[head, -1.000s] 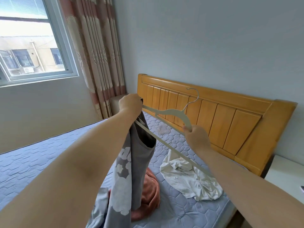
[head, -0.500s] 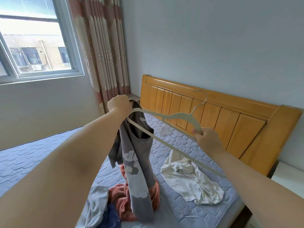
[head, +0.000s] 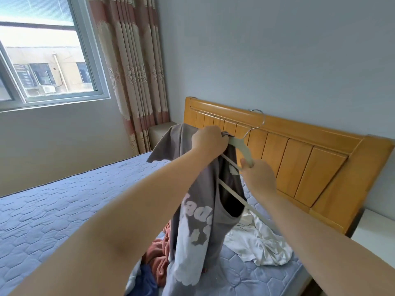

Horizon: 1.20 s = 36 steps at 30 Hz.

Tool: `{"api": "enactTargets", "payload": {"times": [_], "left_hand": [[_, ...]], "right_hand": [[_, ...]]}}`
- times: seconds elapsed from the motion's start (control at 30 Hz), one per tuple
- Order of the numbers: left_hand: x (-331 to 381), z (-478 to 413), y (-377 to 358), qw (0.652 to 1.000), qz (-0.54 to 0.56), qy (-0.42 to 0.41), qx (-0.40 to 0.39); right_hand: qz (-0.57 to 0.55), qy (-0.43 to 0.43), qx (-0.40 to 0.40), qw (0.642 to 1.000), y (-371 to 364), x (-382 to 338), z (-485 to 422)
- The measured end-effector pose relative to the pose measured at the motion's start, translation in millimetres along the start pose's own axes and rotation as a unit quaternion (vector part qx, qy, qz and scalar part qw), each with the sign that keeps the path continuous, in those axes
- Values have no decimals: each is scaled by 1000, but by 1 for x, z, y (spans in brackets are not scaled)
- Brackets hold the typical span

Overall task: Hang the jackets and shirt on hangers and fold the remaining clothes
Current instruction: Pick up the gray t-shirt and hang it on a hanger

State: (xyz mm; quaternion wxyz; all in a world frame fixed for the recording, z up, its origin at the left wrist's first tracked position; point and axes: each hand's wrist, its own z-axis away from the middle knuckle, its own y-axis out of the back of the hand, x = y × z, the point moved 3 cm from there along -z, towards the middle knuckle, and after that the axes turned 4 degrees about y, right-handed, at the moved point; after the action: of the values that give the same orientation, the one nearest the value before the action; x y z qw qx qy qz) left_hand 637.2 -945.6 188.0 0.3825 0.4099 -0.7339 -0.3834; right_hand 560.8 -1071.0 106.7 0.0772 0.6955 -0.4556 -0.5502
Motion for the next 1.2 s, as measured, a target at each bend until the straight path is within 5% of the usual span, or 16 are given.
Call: {"api": "enactTargets", "payload": {"times": [0.2,0.3,0.5,0.67,0.73,0.87,1.03,1.2], "left_hand": [[-23,-14,12,973,-91,-204,-63],[-24,-13,15,974,-10,-205,-100],[-15,-10,22,979,-32,-194,-55],[-26,-15,19,994,69,-83,22],[-30,-18,20,992,103,-57,36],[-26,-19,19,991,119,-54,43],[-39,-23,13,981,189,-42,30],[-81,-24,-3,974,224,-27,-19]], "right_hand": [[14,55,-7,998,29,13,-16],[23,93,2,995,39,6,-19],[75,141,54,986,44,-5,-34],[46,290,207,933,32,-5,-19],[21,292,135,947,15,4,-8],[-37,143,-89,985,-29,17,-1],[-20,20,-291,956,-55,45,0],[183,92,-302,931,-32,77,-7]]}}
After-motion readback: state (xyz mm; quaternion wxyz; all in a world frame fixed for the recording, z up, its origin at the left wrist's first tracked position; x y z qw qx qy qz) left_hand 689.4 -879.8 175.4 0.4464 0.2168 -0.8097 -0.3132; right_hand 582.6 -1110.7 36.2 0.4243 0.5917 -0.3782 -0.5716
